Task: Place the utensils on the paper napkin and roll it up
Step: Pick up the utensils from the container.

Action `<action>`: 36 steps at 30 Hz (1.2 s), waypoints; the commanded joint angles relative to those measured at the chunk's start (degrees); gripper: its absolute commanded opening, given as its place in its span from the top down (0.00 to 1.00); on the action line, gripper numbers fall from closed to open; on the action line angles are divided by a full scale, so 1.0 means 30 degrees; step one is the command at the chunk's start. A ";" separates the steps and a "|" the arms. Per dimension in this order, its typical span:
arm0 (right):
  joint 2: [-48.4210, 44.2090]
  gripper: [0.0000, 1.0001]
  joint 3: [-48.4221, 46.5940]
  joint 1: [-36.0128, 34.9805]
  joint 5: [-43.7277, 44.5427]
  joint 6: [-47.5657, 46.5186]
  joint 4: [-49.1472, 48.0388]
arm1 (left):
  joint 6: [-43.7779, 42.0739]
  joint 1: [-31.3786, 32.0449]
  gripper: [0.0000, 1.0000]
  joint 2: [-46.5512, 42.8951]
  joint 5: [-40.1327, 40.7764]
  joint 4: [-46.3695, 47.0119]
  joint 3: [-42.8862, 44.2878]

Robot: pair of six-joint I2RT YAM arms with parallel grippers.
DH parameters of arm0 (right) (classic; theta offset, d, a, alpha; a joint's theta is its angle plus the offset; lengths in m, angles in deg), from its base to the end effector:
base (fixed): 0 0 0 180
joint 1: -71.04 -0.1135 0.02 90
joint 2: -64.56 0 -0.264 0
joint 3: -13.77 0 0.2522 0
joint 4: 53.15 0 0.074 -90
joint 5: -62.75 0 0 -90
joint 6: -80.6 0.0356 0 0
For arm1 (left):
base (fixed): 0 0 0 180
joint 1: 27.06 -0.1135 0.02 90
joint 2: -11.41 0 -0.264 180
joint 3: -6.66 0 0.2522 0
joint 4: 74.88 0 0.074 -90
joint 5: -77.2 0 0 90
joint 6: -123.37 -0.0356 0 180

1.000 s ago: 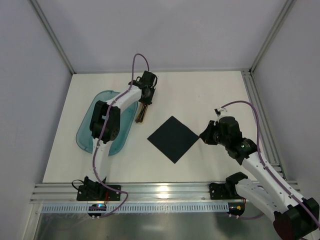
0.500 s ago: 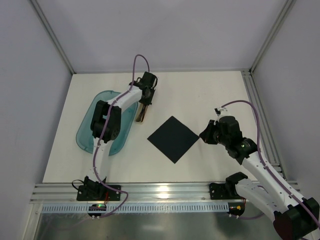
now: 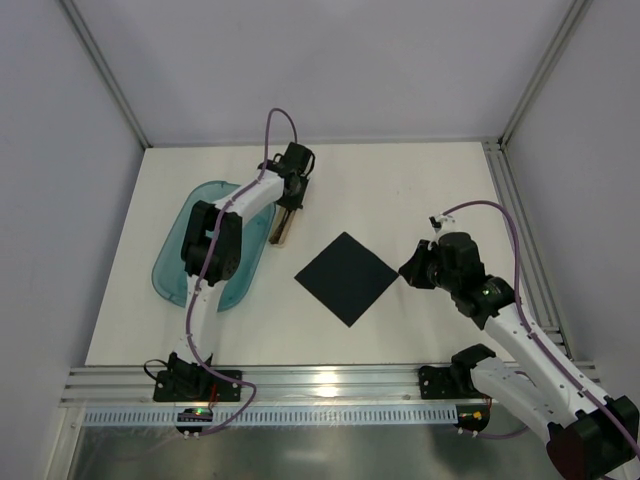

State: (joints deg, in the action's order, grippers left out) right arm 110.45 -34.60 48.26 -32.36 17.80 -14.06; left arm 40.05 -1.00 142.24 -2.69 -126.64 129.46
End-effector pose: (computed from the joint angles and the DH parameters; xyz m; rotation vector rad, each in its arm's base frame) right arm 0.1611 0.0711 0.2487 0.0366 2.2687 0.5736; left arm 0.4494 -0.2128 0.1838 0.3747 2.5612 0.0228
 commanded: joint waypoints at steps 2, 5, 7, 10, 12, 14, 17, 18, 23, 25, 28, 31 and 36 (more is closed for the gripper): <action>-0.0442 0.91 -0.0622 -0.0109 0.0090 0.0102 -0.0384 | 0.0294 -0.0104 1.00 -0.1010 0.0439 -0.1132 0.1038; -0.0472 0.91 -0.0592 -0.0110 0.0032 0.0161 -0.0384 | 0.0381 -0.0075 1.00 -0.1420 0.0322 -0.1250 0.0922; -0.0501 0.91 -0.0592 -0.0110 0.0032 0.0191 -0.0384 | 0.0411 -0.0104 1.00 -0.1654 0.0351 -0.1338 0.0892; -0.0589 0.91 -0.0563 -0.0110 0.0031 0.0191 -0.0296 | 0.0615 -0.0075 1.00 -0.2063 0.0497 -0.1542 0.0892; -0.0676 0.91 -0.0563 -0.0110 0.0061 0.0191 -0.0238 | 0.0849 -0.0075 1.00 -0.2327 0.0497 -0.1776 0.0921; -0.0794 0.91 -0.0592 -0.0110 0.0032 0.0220 -0.0062 | 0.1026 0.0012 1.00 -0.2998 0.0673 -0.1981 0.0892; -0.1087 0.91 -0.0563 -0.0110 0.0147 0.0074 0.0231 | 0.1143 0.0130 1.00 -0.3907 0.0995 -0.1836 0.0454; -0.1174 0.91 -0.0563 -0.0110 0.0206 0.0045 0.0318 | 0.1259 0.0101 1.00 -0.4404 0.0909 -0.1865 0.0423; -0.1555 0.91 -0.0563 -0.0110 0.0734 -0.0189 0.1022 | 0.2547 0.0247 1.00 -0.5842 -0.0436 -0.2159 0.0015; -0.1702 0.91 -0.0679 -0.0110 0.0764 -0.0161 0.1226 | 0.3307 0.0423 1.00 -0.6515 -0.0761 -0.2042 -0.0628; -0.1966 0.91 -0.0826 -0.0110 0.0764 -0.0131 0.1461 | 0.4510 0.0598 1.00 -0.6986 -0.1554 -0.1778 -0.1391; -0.2259 0.92 -0.1002 -0.0110 0.0706 -0.0073 0.1812 | 0.5126 0.0861 1.00 -0.7104 -0.1115 -0.1601 -0.2329; -0.2698 0.91 -0.1178 -0.0110 0.0734 -0.0044 0.2136 | 0.6847 0.2090 1.00 -0.7456 -0.0881 -0.0782 -0.3852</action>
State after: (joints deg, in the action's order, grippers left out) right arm 103.50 -35.56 48.26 -30.85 17.87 -8.40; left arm 55.41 2.67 121.63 -5.35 -131.51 119.14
